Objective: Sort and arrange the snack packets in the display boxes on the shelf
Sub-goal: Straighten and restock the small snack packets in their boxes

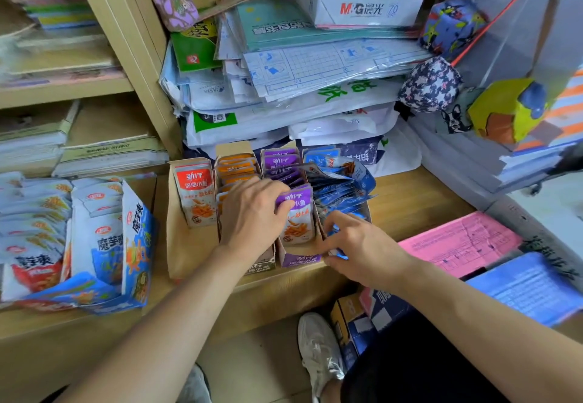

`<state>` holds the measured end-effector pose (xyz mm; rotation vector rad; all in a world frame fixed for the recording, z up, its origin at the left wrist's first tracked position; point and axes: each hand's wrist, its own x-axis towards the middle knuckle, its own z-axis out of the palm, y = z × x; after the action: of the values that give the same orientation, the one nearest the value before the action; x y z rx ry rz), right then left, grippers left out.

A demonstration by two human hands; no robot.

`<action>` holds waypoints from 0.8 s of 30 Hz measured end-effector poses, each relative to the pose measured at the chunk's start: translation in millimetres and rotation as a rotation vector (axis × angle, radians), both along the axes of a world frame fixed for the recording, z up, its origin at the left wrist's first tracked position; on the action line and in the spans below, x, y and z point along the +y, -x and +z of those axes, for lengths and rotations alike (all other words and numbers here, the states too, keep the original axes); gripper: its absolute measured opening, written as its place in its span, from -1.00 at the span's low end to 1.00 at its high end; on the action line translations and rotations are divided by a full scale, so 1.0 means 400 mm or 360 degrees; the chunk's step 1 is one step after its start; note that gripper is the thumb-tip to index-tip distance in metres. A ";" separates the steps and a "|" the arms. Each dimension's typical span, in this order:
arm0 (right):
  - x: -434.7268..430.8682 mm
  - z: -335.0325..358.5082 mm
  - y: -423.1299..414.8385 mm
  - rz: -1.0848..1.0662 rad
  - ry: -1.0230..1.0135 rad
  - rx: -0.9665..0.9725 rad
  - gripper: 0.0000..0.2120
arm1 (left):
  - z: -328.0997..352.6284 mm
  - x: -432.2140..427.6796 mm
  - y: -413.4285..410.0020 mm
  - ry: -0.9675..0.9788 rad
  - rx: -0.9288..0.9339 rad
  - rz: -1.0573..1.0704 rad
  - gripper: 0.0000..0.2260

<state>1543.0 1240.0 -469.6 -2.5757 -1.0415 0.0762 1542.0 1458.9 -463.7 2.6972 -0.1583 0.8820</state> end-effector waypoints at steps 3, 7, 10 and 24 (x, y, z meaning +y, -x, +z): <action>-0.002 0.001 0.001 0.0011 -0.0012 -0.0012 -0.84 | -0.013 0.010 -0.014 -0.0039 -0.0113 0.0052 -0.84; 0.000 -0.004 0.000 -0.0010 -0.0004 -0.0032 -0.85 | -0.025 0.013 -0.027 0.0012 -0.0111 0.0063 -0.79; 0.003 0.001 -0.001 -0.0045 -0.0067 -0.0037 -0.82 | -0.031 0.007 -0.021 -0.0016 0.0056 -0.0131 -0.62; 0.041 0.061 -0.151 -0.0602 -0.0455 -0.0433 -0.83 | -0.028 0.034 -0.009 -0.0077 0.0191 -0.0236 -0.67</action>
<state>1603.6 1256.2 -445.1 -2.5080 -0.5767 -0.4944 1545.6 1472.5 -475.0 2.7317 -0.3523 0.6792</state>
